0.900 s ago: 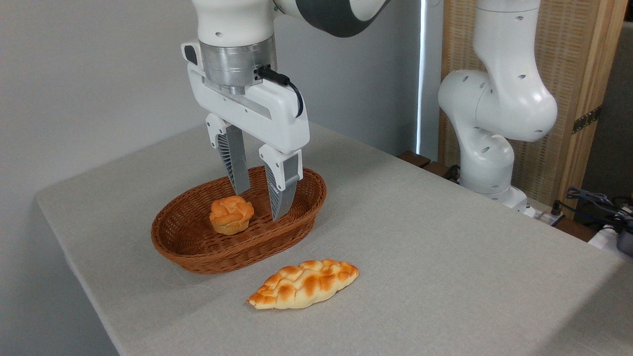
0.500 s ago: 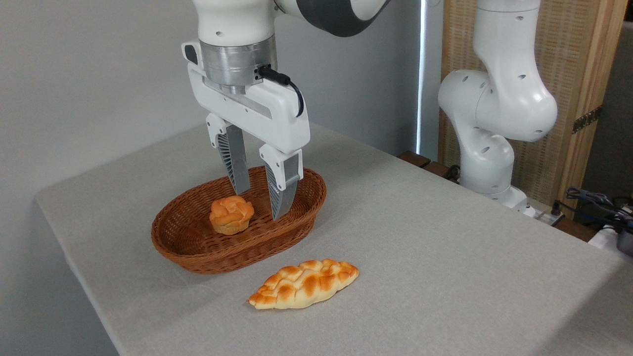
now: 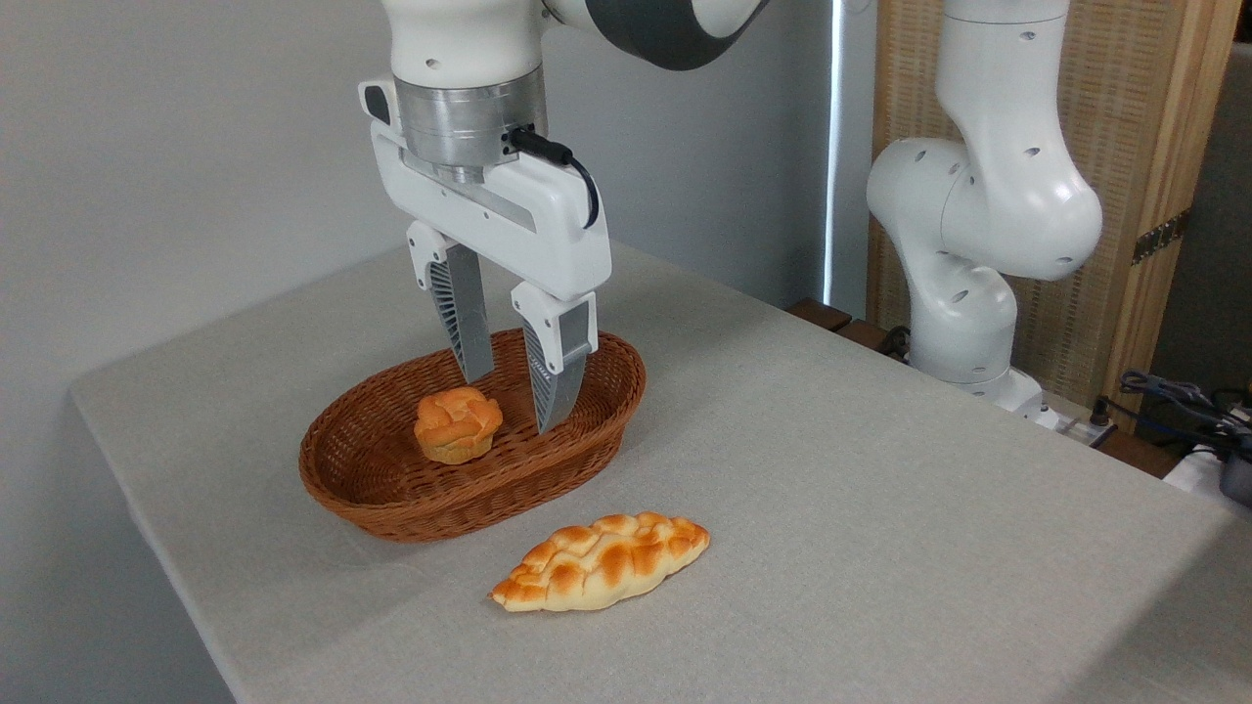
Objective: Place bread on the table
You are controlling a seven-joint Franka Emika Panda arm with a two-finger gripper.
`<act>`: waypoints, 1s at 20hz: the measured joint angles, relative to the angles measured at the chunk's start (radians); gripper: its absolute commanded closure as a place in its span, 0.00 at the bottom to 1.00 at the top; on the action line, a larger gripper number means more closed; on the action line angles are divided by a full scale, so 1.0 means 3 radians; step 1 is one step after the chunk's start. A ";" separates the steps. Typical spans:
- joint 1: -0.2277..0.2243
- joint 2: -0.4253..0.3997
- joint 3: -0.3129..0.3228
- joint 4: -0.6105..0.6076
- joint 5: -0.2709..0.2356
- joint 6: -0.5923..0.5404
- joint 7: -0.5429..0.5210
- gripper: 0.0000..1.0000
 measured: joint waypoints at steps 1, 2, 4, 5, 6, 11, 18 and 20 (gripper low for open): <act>-0.0007 0.0000 -0.0002 0.0000 0.0000 -0.0002 0.0000 0.00; -0.0015 0.0000 -0.0006 0.0000 0.0000 -0.0019 0.0000 0.00; -0.0026 0.0001 -0.0035 -0.0003 0.0000 -0.0068 0.0000 0.00; -0.0032 0.0003 -0.0058 -0.0005 0.0000 -0.0079 0.0000 0.00; -0.0035 0.0006 -0.0079 -0.0009 0.0000 -0.0082 0.0000 0.00; -0.0039 0.0065 -0.0260 -0.0044 0.0000 -0.0082 0.0028 0.00; -0.0066 0.0153 -0.0868 -0.0460 0.0000 0.0645 0.0028 0.00; -0.0074 0.0197 -0.0974 -0.0553 0.0000 0.0775 0.0028 0.00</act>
